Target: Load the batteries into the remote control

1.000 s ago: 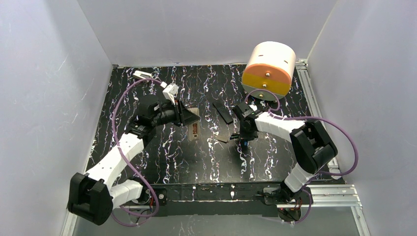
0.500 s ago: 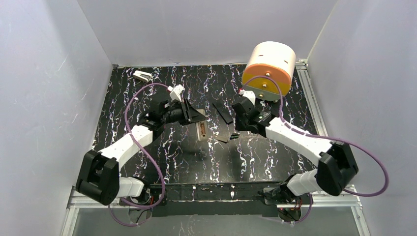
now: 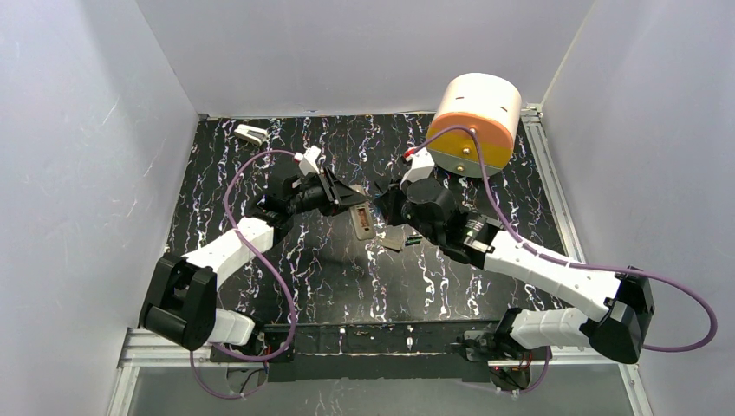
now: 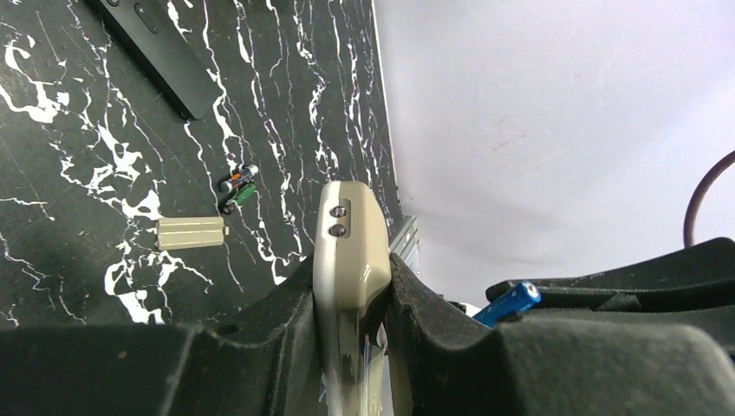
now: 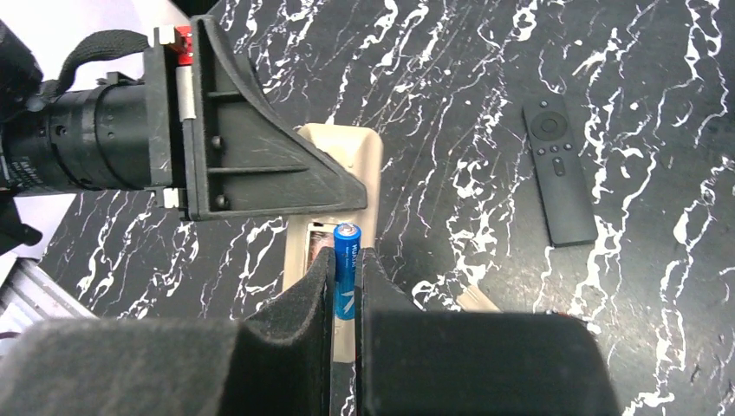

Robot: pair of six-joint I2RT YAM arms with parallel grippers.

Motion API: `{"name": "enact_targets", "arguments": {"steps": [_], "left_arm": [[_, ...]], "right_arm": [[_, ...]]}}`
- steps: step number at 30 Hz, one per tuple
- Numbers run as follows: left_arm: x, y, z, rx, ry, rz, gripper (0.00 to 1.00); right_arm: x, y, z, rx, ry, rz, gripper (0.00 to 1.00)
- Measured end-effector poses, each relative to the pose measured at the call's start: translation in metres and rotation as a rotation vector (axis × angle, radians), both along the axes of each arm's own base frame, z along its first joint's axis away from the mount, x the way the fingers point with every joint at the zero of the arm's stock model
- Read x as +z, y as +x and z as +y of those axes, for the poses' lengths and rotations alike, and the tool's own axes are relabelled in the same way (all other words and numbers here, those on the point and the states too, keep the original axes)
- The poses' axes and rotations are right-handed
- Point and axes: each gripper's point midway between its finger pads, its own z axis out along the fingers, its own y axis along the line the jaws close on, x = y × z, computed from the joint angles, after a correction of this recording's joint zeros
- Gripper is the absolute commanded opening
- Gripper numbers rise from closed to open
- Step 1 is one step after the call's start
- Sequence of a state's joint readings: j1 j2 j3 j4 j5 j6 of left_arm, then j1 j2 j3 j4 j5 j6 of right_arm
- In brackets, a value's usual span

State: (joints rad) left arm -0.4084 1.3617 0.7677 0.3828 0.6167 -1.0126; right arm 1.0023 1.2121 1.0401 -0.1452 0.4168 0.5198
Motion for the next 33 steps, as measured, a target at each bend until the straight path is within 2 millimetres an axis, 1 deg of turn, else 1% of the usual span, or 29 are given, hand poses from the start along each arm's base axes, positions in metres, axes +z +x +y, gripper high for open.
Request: {"name": "enact_targets", "arguments": {"steps": [8,13,20,24,29,33], "left_arm": [[0.006,-0.001,-0.002,0.016,-0.048,0.062,0.00],[0.008,-0.003,-0.004,0.013,-0.072,0.097,0.00],[0.017,-0.003,-0.006,0.009,-0.094,0.106,0.00],[0.017,-0.003,-0.006,0.006,-0.095,0.109,0.00],[0.017,-0.004,-0.006,0.005,-0.095,0.111,0.00],[0.016,-0.004,-0.006,0.004,-0.094,0.113,0.00]], "right_arm": [[0.008,-0.004,0.015,0.057,0.031,-0.069,0.09],[0.008,-0.005,0.022,0.084,0.035,-0.097,0.09],[-0.002,-0.009,0.031,0.114,0.001,-0.109,0.09],[-0.008,-0.011,0.032,0.126,-0.023,-0.120,0.09],[-0.016,-0.011,0.032,0.140,-0.054,-0.130,0.14],[-0.016,-0.010,0.032,0.142,-0.062,-0.149,0.15]]}}
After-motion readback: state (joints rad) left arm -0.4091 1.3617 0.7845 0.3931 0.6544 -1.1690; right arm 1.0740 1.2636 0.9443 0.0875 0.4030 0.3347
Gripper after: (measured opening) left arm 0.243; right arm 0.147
